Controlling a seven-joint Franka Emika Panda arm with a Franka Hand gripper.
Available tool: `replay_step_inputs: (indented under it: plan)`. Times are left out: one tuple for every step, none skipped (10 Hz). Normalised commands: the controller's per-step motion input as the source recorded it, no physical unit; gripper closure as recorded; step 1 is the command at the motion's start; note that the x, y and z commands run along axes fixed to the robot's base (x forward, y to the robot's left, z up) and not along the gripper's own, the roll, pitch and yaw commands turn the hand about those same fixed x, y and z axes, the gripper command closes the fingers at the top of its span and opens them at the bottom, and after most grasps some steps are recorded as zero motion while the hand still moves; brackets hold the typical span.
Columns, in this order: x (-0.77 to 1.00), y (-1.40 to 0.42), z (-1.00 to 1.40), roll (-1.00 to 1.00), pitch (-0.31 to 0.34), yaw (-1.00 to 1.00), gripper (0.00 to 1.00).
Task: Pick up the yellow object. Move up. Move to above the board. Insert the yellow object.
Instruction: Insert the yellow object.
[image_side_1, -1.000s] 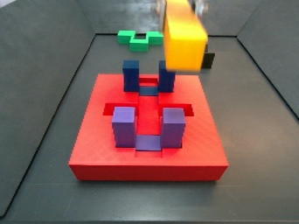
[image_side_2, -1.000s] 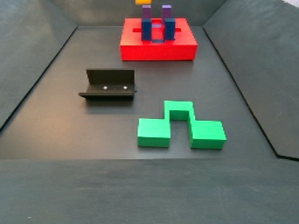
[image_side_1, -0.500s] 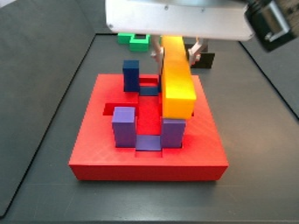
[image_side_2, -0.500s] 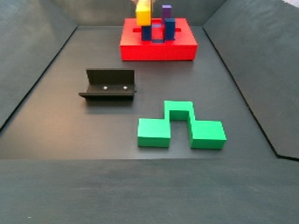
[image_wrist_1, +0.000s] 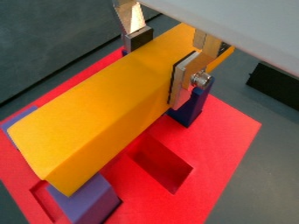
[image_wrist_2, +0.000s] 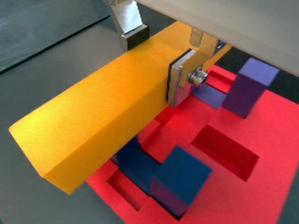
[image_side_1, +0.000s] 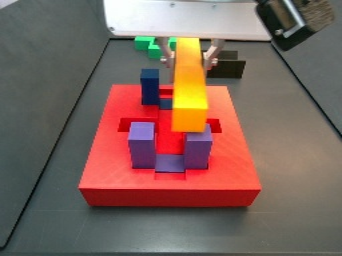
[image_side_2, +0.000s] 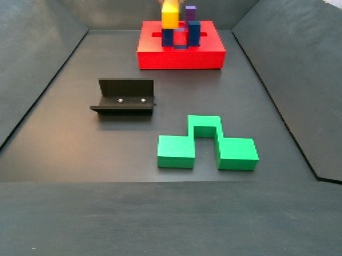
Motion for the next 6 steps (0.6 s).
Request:
replay_step_inputs:
  plan:
    - [-0.4,-0.29,0.41,0.0,-0.181,-0.06,1.0]
    - [-0.23,-0.24,0.34,0.0,-0.106,0.0,1.0]
    - [0.0,-0.13,0.01,0.05,0.0,0.05,1.0]
    - [0.0,-0.11,-0.06,0.09,0.0,0.05,1.0]
    - [0.11,-0.03,-0.19,0.09,0.0,0.0,1.0]
    - [0.03,0.0,-0.27,0.13,0.0,0.0,1.0]
